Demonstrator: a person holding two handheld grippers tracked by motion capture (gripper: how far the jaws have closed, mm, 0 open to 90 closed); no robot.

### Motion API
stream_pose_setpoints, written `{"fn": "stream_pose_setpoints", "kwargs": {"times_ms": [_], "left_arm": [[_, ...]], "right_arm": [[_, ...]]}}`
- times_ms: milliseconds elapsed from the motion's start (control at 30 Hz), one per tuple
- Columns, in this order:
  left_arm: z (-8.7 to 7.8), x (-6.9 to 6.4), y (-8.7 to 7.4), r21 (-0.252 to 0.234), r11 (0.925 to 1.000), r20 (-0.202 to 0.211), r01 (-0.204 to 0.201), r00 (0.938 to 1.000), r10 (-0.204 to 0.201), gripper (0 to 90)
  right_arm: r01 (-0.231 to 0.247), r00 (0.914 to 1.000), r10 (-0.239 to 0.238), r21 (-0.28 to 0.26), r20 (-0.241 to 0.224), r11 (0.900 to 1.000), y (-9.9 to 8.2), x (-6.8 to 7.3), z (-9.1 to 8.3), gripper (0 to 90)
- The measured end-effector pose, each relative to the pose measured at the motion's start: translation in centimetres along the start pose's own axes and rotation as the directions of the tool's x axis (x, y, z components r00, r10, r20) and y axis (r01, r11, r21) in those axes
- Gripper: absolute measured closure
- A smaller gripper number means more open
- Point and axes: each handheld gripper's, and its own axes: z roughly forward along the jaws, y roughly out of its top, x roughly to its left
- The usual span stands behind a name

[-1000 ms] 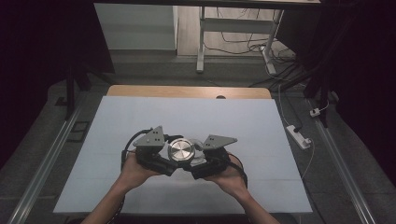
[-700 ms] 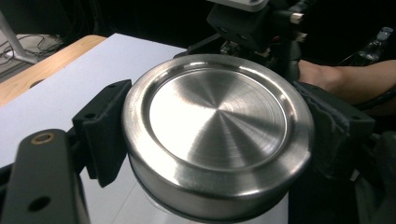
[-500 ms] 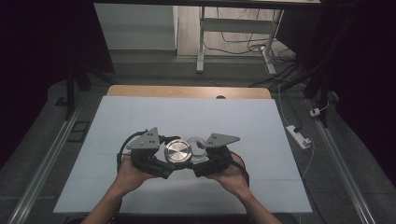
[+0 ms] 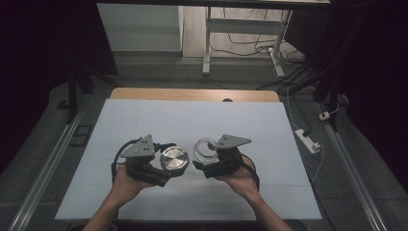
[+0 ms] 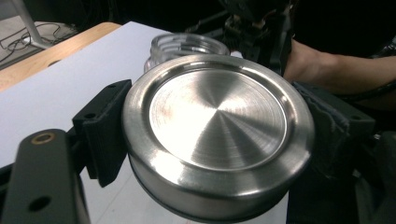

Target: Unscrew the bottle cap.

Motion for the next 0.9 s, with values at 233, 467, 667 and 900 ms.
{"fn": "stream_pose_setpoints", "kwargs": {"times_ms": [233,467,667,900], "left_arm": [[-0.5,-0.1,-1.4,0.003,1.0000,0.001,0.009,1.0000,-0.009,18.9],[-0.9,0.0,-2.3,0.003,0.9996,-0.004,0.027,0.9996,-0.027,18.9],[-1.0,-0.1,-3.1,0.002,0.9994,-0.002,0.036,0.9994,-0.036,18.9],[0.0,-0.5,-3.7,0.016,0.9994,0.018,0.029,0.9994,-0.030,18.9]], "right_arm": [[0.002,0.9999,-0.002,-0.001,0.010,1.0000,0.0,-0.2,-0.1,14.8],[0.004,1.0000,-0.004,0.000,0.008,1.0000,0.1,-0.2,0.1,14.8],[0.007,0.9999,-0.008,0.001,0.010,1.0000,0.2,-0.2,0.2,14.8],[0.011,0.9999,-0.011,-0.011,0.013,0.9999,0.5,-0.6,0.5,14.8]]}}
